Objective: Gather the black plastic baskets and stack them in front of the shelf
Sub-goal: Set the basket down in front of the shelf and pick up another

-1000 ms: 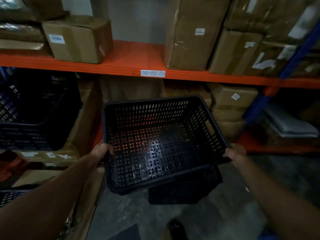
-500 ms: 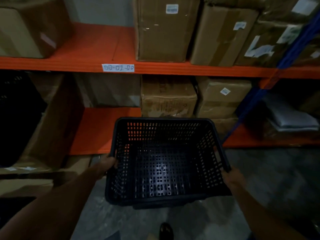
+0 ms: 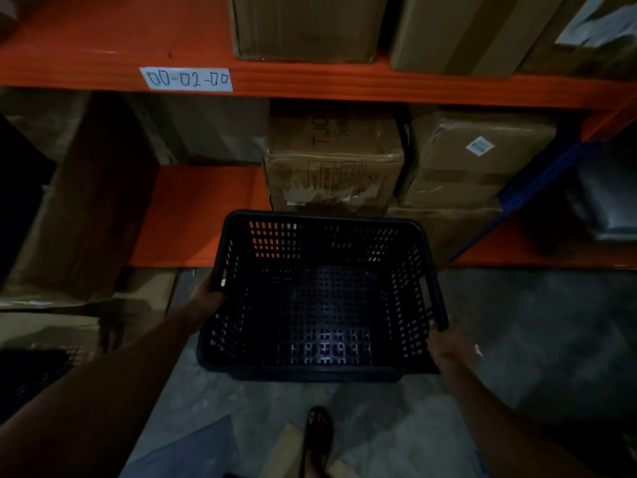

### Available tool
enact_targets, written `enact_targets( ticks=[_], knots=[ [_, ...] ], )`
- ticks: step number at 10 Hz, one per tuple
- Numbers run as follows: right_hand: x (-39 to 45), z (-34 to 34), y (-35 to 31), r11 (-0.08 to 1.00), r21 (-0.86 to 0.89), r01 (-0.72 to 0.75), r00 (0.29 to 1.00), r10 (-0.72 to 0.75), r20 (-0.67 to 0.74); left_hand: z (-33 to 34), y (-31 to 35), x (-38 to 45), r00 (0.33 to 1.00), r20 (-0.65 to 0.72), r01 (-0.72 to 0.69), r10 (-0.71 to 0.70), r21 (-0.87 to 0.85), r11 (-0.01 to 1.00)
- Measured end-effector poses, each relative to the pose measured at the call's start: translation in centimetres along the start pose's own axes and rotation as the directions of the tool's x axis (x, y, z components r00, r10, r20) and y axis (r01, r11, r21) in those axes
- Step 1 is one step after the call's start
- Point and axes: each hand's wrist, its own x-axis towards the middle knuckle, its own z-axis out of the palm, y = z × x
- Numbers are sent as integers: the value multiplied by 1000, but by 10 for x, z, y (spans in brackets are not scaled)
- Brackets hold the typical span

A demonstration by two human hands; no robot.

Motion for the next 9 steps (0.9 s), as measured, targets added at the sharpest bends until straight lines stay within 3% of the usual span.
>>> enact_targets(
  ticks=[3, 5, 6, 7, 9],
  knots=[
    [-3, 4, -2, 999, 0, 48, 998, -48, -51, 1, -15, 1, 994, -33, -97, 100, 91, 991],
    [-14, 9, -6, 996, 53, 68, 992, -62, -111, -2, -25, 15, 995, -45, -81, 93, 212, 974],
    [-12, 8, -7, 999, 48, 16, 997, -12, -77, -1, -22, 6, 996, -22, -81, 90, 275, 958],
    [-8, 7, -7, 999, 22, 40, 998, -39, -47, 2, -19, -5, 985, -143, -35, 92, 357, 933],
    [-10, 11, -6, 999, -4, 36, 999, -36, -35, 5, -9, -6, 975, -212, 34, 69, 448, 893]
  ],
)
